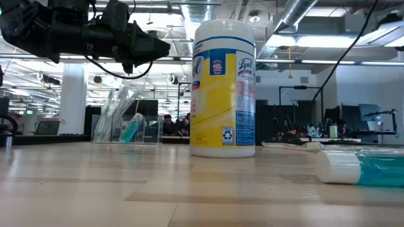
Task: Pick & Place toothbrushing station
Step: Put the top purple toothbrush into the transparent organizer
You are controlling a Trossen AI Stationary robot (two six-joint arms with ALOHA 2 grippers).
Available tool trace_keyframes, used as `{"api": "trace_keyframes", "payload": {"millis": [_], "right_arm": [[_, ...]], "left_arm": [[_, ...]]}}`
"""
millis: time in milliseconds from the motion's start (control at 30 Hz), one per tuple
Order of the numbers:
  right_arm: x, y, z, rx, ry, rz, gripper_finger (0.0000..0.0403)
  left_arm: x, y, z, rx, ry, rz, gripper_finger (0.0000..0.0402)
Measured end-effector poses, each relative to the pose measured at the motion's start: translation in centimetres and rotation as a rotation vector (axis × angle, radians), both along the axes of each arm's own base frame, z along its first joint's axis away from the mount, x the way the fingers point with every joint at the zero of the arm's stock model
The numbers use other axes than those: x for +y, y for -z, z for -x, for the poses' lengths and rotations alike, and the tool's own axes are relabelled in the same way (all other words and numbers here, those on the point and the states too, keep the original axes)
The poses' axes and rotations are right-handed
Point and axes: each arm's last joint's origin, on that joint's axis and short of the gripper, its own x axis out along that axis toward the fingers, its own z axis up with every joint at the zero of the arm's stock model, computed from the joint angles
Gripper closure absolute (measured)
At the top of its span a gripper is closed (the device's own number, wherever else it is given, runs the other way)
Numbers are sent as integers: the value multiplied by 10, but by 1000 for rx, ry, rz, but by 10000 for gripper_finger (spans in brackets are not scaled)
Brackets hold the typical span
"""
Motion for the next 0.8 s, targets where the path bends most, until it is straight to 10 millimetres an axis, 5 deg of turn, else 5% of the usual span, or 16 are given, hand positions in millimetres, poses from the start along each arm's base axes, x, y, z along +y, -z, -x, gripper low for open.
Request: {"api": "trace_keyframes", "payload": {"millis": [167, 333, 500, 800], "right_arm": [[0, 0, 2, 7, -9, 4, 308], [-1, 0, 2, 37, -41, -4, 388], [-6, -3, 2, 79, -57, 19, 399], [-17, -51, -16, 134, -140, 147, 402]], "left_arm": [[0, 0, 0, -3, 0, 0, 294], [0, 0, 0, -5, 0, 0, 294], [0, -1, 0, -5, 0, 0, 294], [0, -1, 0, -14, 0, 4, 294]]}}
